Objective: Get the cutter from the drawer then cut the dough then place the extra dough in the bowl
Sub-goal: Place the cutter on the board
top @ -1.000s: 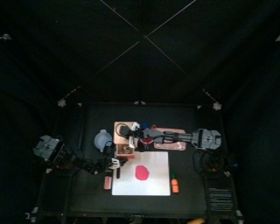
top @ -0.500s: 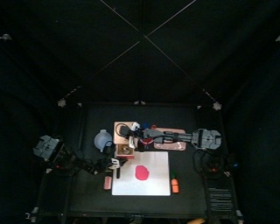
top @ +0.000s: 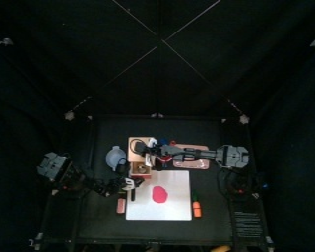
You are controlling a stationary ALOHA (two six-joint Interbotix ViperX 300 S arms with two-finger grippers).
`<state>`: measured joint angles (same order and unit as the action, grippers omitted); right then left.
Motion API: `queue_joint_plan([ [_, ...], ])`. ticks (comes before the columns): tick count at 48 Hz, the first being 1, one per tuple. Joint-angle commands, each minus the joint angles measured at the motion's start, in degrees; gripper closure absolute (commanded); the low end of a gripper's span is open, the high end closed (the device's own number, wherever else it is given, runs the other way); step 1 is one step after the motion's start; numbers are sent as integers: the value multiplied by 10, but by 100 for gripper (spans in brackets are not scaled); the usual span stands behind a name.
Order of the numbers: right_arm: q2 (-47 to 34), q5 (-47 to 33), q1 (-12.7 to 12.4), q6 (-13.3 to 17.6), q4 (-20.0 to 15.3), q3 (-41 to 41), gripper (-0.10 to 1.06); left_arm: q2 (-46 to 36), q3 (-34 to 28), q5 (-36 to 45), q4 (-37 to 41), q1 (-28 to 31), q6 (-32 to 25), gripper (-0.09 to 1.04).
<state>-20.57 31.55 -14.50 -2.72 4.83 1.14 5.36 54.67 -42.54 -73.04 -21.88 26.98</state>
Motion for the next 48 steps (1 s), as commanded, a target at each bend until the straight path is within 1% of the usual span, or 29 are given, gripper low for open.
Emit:
queue_joint_plan([
  [1,-19,11,-2,1,-1,8,92,-11,-4,-2,4,-1,-2,9],
  [15,-23,11,-2,1,-1,6,92,-47,21,6,5,-14,-3,9],
  [23,-25,11,-2,1,-1,7,92,-82,47,20,20,-34,-10,9],
  [28,-25,11,-2,1,-1,6,92,-107,59,19,47,-46,-17,9],
  [33,-25,11,-2,1,-1,5,92,-139,73,19,103,-53,-30,9],
  [37,-25,11,-2,1,-1,3,92,-169,83,14,176,-52,-43,11],
  [44,-25,11,1,0,-1,-2,92,-201,93,-24,282,-47,-65,12],
  [48,-20,11,5,1,1,-8,92,-212,99,-51,340,-20,-89,12],
])
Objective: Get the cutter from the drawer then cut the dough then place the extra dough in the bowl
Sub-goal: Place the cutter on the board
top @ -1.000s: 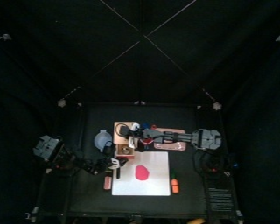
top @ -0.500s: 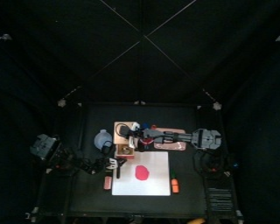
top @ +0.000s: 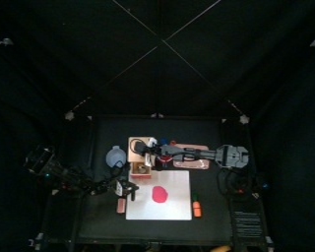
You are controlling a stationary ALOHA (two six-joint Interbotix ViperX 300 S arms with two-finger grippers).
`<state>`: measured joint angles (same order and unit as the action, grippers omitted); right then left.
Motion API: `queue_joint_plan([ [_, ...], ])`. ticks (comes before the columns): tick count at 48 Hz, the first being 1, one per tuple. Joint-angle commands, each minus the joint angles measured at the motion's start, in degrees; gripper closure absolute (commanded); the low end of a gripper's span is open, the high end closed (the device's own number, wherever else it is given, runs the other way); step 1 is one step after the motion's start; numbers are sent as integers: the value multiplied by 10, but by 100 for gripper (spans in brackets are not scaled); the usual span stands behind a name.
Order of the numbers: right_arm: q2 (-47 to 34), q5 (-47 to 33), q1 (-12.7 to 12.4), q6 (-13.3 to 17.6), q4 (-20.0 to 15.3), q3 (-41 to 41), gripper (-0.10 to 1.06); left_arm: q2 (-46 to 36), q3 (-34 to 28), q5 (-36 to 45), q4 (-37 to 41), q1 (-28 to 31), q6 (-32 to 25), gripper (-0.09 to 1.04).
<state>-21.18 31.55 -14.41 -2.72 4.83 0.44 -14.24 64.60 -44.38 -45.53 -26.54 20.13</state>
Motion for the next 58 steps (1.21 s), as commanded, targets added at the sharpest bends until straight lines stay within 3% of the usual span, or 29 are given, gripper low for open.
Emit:
queue_joint_plan([
  [1,-14,11,5,1,1,-3,92,-17,0,-34,70,30,-24,12],
  [14,20,44,28,-2,10,-28,92,-23,6,-51,187,111,-131,12],
  [31,83,69,63,-7,9,-25,88,-76,34,-55,239,124,-282,12],
  [38,88,91,76,-7,-1,-28,74,-136,76,-55,236,126,-297,12],
  [50,73,98,78,3,-28,-40,31,-246,142,-46,231,127,-297,12],
  [58,50,97,77,3,-31,-50,28,-262,151,-22,231,141,-299,12],
])
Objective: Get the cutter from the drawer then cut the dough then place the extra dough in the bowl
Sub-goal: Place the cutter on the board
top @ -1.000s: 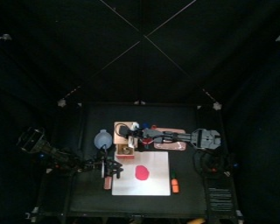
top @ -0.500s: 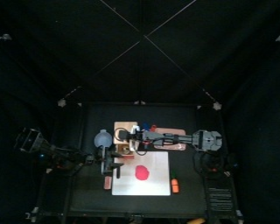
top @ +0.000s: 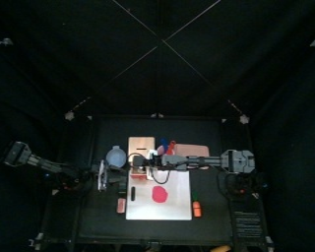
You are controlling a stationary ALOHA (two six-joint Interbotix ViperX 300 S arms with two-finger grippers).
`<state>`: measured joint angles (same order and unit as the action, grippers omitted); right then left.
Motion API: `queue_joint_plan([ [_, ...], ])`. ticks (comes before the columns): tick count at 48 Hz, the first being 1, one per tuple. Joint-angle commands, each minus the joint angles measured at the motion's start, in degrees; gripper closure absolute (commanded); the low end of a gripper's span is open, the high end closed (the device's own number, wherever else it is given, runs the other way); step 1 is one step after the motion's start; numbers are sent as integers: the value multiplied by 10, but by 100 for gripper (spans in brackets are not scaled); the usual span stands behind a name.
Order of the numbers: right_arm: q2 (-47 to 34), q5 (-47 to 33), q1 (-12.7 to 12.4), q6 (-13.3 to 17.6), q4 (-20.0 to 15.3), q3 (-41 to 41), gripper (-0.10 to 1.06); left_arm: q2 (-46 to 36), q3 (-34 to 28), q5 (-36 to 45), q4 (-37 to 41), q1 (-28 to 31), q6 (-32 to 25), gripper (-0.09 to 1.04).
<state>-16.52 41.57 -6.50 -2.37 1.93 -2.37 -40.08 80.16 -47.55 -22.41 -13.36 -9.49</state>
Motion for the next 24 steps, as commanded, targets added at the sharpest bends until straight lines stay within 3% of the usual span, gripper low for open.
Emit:
queue_joint_plan([
  [1,1,-4,-2,-1,-2,-25,28,-4,-5,15,0,11,-3,12],
  [24,-52,1,-10,-1,4,-54,28,-4,-4,65,-5,28,0,12],
])
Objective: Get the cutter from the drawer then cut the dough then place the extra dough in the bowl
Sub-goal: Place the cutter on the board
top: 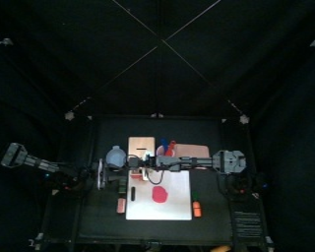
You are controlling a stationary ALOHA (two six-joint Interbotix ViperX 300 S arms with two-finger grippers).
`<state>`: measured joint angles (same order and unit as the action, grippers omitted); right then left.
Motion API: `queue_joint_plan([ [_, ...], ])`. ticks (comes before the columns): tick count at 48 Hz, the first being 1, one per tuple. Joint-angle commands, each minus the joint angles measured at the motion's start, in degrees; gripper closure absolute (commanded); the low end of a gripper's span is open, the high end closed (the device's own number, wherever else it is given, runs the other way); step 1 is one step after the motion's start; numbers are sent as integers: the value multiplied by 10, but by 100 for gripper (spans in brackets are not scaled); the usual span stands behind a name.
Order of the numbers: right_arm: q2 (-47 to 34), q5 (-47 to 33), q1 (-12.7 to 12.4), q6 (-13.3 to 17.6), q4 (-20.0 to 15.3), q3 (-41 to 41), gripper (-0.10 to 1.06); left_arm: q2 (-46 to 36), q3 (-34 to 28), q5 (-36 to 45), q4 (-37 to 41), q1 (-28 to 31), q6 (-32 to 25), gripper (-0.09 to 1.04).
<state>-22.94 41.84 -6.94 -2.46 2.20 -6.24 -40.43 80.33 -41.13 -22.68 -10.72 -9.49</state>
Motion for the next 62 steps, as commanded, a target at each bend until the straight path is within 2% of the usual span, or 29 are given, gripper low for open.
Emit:
queue_joint_plan([
  [1,11,-2,-6,0,2,-16,28,0,-5,1,-4,2,0,12],
  [22,-11,-3,-23,0,11,-18,28,0,-1,22,-27,2,4,12],
  [45,-18,13,-19,0,12,-23,29,0,-1,36,-40,2,4,12],
  [50,-19,20,-18,0,12,-30,33,0,-1,37,-46,2,4,12],
  [57,-19,25,-16,1,13,-40,45,0,-1,47,-52,2,4,12],
  [62,-18,26,-14,1,11,-50,48,0,-1,55,-57,2,4,12],
])
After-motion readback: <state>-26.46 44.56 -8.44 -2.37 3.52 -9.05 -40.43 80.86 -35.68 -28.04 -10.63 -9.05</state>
